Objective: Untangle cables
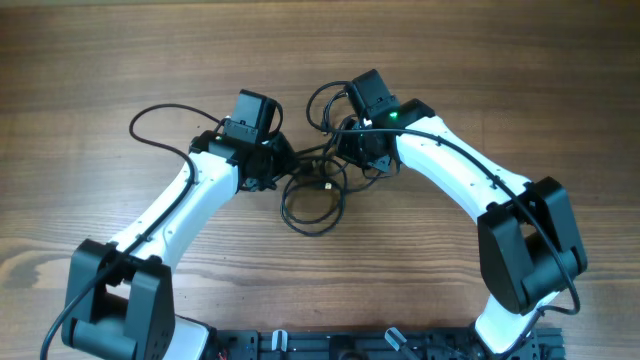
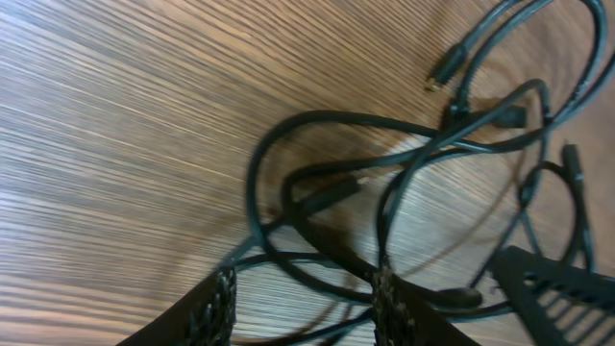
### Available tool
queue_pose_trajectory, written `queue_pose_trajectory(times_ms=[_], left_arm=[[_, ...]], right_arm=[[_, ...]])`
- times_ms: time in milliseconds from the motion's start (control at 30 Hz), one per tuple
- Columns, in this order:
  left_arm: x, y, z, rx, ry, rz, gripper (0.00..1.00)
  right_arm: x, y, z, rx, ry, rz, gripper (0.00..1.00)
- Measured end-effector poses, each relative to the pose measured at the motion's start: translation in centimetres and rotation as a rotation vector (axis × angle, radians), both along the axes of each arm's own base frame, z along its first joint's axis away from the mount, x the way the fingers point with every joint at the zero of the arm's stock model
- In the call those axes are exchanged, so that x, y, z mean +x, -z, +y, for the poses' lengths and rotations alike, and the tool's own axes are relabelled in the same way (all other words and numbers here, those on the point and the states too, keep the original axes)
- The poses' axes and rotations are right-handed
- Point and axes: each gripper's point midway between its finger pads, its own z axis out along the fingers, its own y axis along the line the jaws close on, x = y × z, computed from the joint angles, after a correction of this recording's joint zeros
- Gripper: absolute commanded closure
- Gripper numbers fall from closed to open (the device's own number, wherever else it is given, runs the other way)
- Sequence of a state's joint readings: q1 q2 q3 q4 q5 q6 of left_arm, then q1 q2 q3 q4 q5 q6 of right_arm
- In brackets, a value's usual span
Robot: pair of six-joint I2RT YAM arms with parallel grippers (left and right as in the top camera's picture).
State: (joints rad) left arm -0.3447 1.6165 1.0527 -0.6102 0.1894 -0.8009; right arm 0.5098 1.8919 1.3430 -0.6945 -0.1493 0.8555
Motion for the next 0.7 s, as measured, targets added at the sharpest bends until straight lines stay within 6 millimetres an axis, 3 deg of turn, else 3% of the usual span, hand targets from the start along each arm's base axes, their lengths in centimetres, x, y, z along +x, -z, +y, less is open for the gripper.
queue_pose_trajectory(times_ms=[200, 467, 700], left_arm=[[0.3, -0.4, -1.2, -0.082, -0.036, 0.011, 0.44], [0.0, -0.7, -2.0, -0.16, -0.124, 0.067, 0.59], [0.2, -0.2, -2.3, -0.177, -0.158, 0.089, 0.53]], right_arm=[[0.0, 0.0, 0.0, -0.005, -0.021, -0.005, 0.96], [0.0, 0.0, 0.0, -0.007, -0.026, -0.006, 0.96], [-0.1, 0.0, -0.1, -0.009, -0.031, -0.005, 0.96]])
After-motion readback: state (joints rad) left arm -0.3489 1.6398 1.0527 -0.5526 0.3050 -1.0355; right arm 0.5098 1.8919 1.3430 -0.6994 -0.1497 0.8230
